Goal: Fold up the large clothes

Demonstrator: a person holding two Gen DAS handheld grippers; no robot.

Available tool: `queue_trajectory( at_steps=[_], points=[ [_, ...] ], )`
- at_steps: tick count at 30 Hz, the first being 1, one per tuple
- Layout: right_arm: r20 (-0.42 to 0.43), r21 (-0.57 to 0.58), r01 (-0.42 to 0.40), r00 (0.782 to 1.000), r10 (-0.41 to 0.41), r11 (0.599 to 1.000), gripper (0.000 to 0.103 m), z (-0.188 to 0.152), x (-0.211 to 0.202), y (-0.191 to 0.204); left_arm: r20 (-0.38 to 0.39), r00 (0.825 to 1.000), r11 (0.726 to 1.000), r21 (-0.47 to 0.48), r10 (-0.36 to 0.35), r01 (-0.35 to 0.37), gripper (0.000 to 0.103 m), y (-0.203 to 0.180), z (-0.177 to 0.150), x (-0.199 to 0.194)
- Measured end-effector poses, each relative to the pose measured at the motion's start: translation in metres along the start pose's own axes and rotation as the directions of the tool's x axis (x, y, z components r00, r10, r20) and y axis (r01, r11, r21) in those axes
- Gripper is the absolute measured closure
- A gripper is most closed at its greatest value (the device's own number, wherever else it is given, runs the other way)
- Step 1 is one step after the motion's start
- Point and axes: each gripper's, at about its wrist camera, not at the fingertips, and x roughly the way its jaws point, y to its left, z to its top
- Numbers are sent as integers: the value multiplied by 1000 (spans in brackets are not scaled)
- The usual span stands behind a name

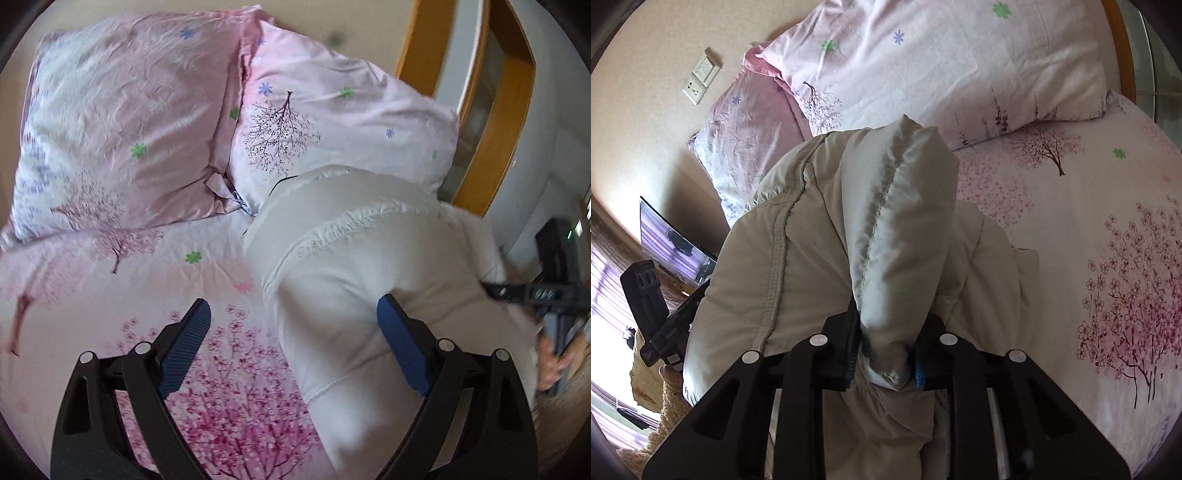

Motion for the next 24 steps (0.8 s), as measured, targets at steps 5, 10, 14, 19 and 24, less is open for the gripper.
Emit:
queue_trajectory(
  at_steps=[5, 10, 14, 19, 24],
  points=[
    [-3, 31, -6, 1000, 6, 1000, 70, -1, 2, -9, -34, 999, 999, 45, 33, -31, 11, -9, -4, 6],
    [31, 28, 42, 999, -42, 999, 64, -4, -11, -7, -63, 997, 996, 79, 51, -46, 11, -17, -9, 15],
    [189, -14, 183, 966, -177, 983, 64, -5, -49, 10, -71, 995, 992, 110, 70, -62, 11, -24, -9, 18],
    [262, -172, 227, 949, -177, 959, 68, -26, -63, 48, -58, 994, 987, 131, 96, -88, 11, -31, -12, 19],
    [234, -294, 341, 932, -279, 893, 69, -54, -36, 67, -55, 994, 988, 127, 95, -88, 11, -31, -13, 19]
  ],
)
